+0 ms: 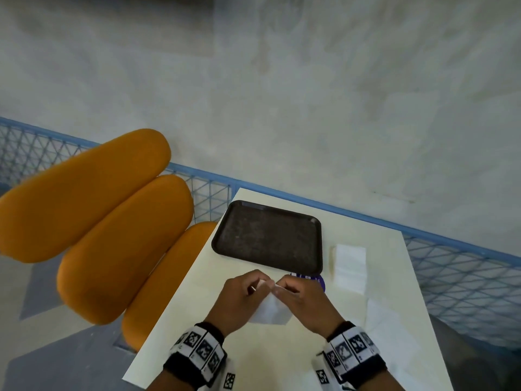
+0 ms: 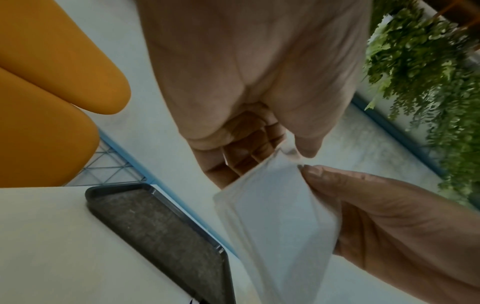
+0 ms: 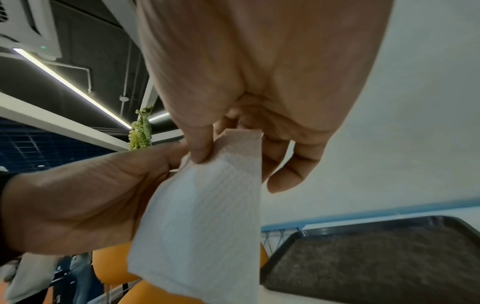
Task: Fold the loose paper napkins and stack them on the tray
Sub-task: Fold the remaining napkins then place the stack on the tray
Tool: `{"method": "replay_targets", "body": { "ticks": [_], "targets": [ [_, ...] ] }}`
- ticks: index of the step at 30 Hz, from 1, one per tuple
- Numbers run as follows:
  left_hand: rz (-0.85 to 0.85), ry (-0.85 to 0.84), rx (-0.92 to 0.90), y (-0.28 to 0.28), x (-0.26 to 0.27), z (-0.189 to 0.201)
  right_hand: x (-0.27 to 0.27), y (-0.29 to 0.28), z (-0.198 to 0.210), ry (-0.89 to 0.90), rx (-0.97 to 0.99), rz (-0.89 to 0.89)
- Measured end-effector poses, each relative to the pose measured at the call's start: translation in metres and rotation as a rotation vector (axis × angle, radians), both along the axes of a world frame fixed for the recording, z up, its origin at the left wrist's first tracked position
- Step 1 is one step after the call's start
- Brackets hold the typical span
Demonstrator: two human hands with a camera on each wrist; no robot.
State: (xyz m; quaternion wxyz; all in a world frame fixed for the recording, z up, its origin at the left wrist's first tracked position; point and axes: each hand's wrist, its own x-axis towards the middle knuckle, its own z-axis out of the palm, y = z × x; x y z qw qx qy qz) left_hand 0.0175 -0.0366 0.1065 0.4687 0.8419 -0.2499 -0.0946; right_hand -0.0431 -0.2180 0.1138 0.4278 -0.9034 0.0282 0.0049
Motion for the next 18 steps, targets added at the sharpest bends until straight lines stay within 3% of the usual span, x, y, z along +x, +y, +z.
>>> {"method": "replay_targets", "body": {
  "ticks": [4, 10, 15, 18],
  "targets": [
    [0.061, -0.043, -0.076, 0.011, 0.007, 0.007, -0.002, -0.005, 0.019, -0.05, 0.034, 0.011],
    [0.141, 0.094, -0.251, 0.018, 0.012, 0.018, -0.01, -0.013, 0.032, -0.104, 0.164, -0.164],
    [0.19, 0.154, -0.316, 0.008, 0.012, 0.018, -0.009, 0.011, 0.024, -0.069, 0.471, -0.376],
    [0.243, 0.176, -0.353, -0.001, 0.007, 0.015, -0.006, 0.024, 0.014, -0.116, 0.357, -0.451]
  ]
}}
